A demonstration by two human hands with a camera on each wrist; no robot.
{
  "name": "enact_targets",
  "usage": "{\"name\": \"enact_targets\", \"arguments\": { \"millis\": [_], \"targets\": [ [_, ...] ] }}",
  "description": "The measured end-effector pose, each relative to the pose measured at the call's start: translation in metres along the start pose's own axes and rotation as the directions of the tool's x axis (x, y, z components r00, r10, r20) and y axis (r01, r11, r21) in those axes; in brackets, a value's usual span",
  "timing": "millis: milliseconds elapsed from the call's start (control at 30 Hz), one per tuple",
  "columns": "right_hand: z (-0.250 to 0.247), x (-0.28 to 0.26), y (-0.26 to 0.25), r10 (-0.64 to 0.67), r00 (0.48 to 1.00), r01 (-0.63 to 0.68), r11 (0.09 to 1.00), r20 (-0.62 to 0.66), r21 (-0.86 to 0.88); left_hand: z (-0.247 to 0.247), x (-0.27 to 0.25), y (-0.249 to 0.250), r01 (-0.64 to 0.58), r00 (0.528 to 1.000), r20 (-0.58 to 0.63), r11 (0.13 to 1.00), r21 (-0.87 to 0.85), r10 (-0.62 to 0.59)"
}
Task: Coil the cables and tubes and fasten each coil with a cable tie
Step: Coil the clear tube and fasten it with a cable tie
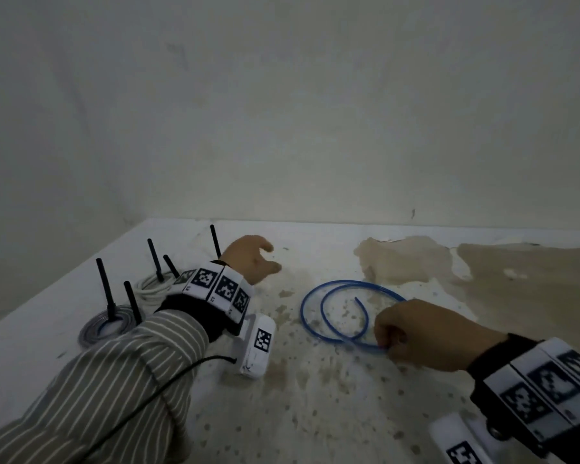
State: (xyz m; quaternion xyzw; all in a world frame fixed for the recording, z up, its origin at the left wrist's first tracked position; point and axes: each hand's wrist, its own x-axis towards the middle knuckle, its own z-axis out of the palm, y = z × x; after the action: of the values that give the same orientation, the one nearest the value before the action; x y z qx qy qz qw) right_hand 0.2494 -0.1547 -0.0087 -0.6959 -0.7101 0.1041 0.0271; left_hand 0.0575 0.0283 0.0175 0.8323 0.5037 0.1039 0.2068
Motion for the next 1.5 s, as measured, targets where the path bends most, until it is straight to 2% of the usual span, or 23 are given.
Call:
{"name": "enact_targets", "arguments": {
  "millis": [33, 100, 167, 233, 333, 400, 467, 567, 633, 767, 967, 1067, 1133, 1233, 1300, 1367, 1433, 1500],
  "targets": [
    [-0.003, -0.001, 0.001, 0.000, 0.999, 0.001, 0.999, -0.048, 0.036, 0.003, -0.007, 0.012, -0.083, 0.994, 0.063, 0.995, -0.049, 0.086],
    [-0.011, -0.002, 0.004, 0.012, 0.988, 0.012, 0.988, -0.152, 0.153, 0.011, -0.020, 0.037, -0.228, 0.946, 0.204, 0.964, -0.136, 0.253],
    [-0.017, -0.003, 0.007, 0.031, 0.965, 0.036, 0.967, -0.259, 0.252, 0.021, -0.029, 0.057, -0.297, 0.892, 0.286, 0.931, -0.214, 0.350],
    [-0.021, -0.002, 0.010, 0.067, 0.930, 0.061, 0.942, -0.362, 0.330, 0.030, -0.034, 0.070, -0.317, 0.883, 0.268, 0.911, -0.263, 0.385],
    [-0.021, -0.001, 0.016, 0.131, 0.895, 0.074, 0.899, -0.426, 0.432, 0.043, -0.033, 0.072, -0.333, 0.913, 0.152, 0.908, -0.255, 0.378],
    [-0.018, -0.001, 0.020, 0.162, 0.890, 0.067, 0.878, -0.426, 0.473, 0.049, -0.031, 0.068, -0.288, 0.941, 0.117, 0.932, -0.221, 0.319],
    [-0.014, -0.003, 0.024, 0.176, 0.911, 0.039, 0.864, -0.374, 0.503, 0.052, -0.032, 0.064, -0.243, 0.952, 0.148, 0.956, -0.166, 0.268],
    [-0.008, -0.004, 0.023, 0.154, 0.982, -0.080, 0.864, -0.110, 0.498, 0.050, -0.034, 0.061, -0.239, 0.915, 0.326, 0.971, -0.034, 0.237],
    [-0.002, -0.003, 0.021, 0.142, 0.990, -0.128, 0.909, -0.005, 0.397, 0.048, -0.032, 0.060, -0.231, 0.899, 0.377, 0.973, -0.025, 0.223],
    [0.001, -0.001, 0.017, 0.128, 0.992, -0.119, 0.944, -0.009, 0.307, 0.051, -0.029, 0.061, -0.202, 0.921, 0.344, 0.979, 0.015, 0.185],
    [0.001, -0.002, 0.015, 0.149, 0.988, -0.153, 0.971, 0.032, 0.181, 0.057, -0.032, 0.068, -0.225, 0.924, 0.321, 0.974, 0.014, 0.208],
    [0.001, -0.003, 0.017, 0.146, 0.989, -0.140, 0.976, -0.026, 0.170, 0.058, -0.035, 0.071, -0.283, 0.915, 0.302, 0.959, 0.013, 0.266],
    [0.000, -0.001, 0.020, 0.136, 0.985, -0.111, 0.972, -0.108, 0.208, 0.057, -0.037, 0.074, -0.335, 0.901, 0.288, 0.942, -0.017, 0.326],
    [-0.010, -0.002, 0.024, 0.113, 0.943, -0.007, 0.948, -0.314, 0.319, 0.050, -0.040, 0.082, -0.379, 0.890, 0.236, 0.921, -0.090, 0.389],
    [-0.020, -0.005, 0.024, 0.093, 0.884, 0.103, 0.917, -0.459, 0.385, 0.042, -0.042, 0.089, -0.422, 0.868, 0.227, 0.897, -0.130, 0.441],
    [-0.028, -0.008, 0.024, 0.149, 0.811, 0.173, 0.863, -0.565, 0.475, 0.035, -0.045, 0.094, -0.428, 0.836, 0.224, 0.851, -0.305, 0.501],
    [-0.030, -0.009, 0.026, 0.248, 0.754, 0.193, 0.802, -0.608, 0.565, 0.030, -0.049, 0.099, -0.369, 0.827, 0.164, 0.740, -0.563, 0.537],
    [-0.031, -0.011, 0.025, 0.316, 0.740, 0.200, 0.740, -0.594, 0.642, 0.028, -0.051, 0.102, -0.277, 0.847, 0.092, 0.583, -0.764, 0.523]
  ]
}}
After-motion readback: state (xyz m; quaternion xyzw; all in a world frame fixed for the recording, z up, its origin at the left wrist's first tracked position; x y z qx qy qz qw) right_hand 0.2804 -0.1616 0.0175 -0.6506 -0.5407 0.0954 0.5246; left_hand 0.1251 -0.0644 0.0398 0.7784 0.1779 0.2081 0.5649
